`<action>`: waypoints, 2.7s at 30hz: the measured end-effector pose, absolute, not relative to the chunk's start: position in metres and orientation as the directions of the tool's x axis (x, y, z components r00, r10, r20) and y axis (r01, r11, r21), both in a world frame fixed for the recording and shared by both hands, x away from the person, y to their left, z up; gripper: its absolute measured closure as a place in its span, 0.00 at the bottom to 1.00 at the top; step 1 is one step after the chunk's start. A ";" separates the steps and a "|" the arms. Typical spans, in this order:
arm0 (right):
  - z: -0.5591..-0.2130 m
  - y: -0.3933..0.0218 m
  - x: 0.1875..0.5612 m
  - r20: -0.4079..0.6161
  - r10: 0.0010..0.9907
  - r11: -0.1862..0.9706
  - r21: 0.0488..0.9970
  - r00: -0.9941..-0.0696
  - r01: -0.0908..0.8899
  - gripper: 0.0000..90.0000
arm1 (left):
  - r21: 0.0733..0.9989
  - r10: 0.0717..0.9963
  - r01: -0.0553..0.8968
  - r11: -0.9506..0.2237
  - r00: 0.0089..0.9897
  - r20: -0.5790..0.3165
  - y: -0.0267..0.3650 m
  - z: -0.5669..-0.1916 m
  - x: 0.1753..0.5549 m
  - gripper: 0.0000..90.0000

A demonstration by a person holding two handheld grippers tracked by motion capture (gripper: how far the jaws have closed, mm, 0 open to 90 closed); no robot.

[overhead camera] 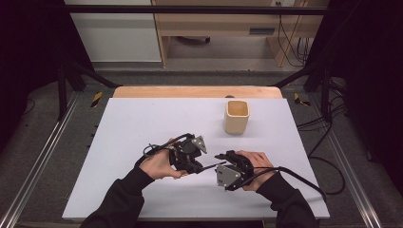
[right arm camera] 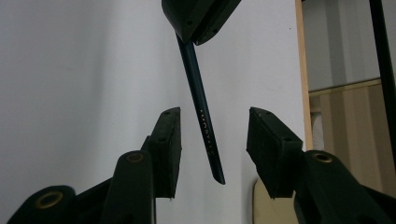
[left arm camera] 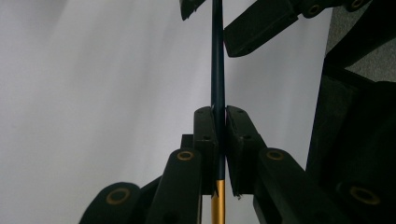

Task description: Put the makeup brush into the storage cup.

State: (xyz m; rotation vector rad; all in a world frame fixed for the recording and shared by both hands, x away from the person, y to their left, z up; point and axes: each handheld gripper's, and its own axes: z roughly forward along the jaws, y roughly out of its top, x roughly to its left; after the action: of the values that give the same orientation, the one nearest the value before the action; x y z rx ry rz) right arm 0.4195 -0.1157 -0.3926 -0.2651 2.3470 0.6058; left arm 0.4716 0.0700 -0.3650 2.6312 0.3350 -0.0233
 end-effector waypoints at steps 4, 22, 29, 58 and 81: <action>-0.394 -0.114 0.419 -0.679 -0.031 0.875 0.337 -0.734 -0.349 0.66 | 0.457 0.237 0.247 -0.854 0.968 -0.081 0.069 -0.366 0.473 0.92; -0.404 -0.101 0.417 -0.684 -0.117 0.891 0.247 -0.720 -0.380 0.84 | 0.437 0.257 0.283 -0.854 0.959 -0.119 0.062 -0.367 0.475 0.92; -0.405 -0.100 0.418 -0.679 -0.132 0.890 0.240 -0.722 -0.388 0.89 | 0.427 0.254 0.283 -0.859 0.959 -0.125 0.060 -0.368 0.475 0.92; -0.402 -0.105 0.420 -0.648 -0.074 0.890 0.300 -0.758 -0.343 0.94 | 0.575 0.230 0.186 -0.797 0.973 0.005 0.083 -0.356 0.469 0.54; -0.409 -0.139 0.430 -0.534 0.195 0.849 0.512 -0.823 -0.132 0.94 | 0.846 0.516 0.258 -0.467 0.856 0.024 0.166 -0.374 0.460 0.14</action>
State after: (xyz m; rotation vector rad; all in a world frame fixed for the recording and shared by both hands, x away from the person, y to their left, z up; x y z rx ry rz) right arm 0.4303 -0.1388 -0.4093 0.0458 2.4305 0.7289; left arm 0.4599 0.1660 -0.3735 2.0776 0.5631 0.3432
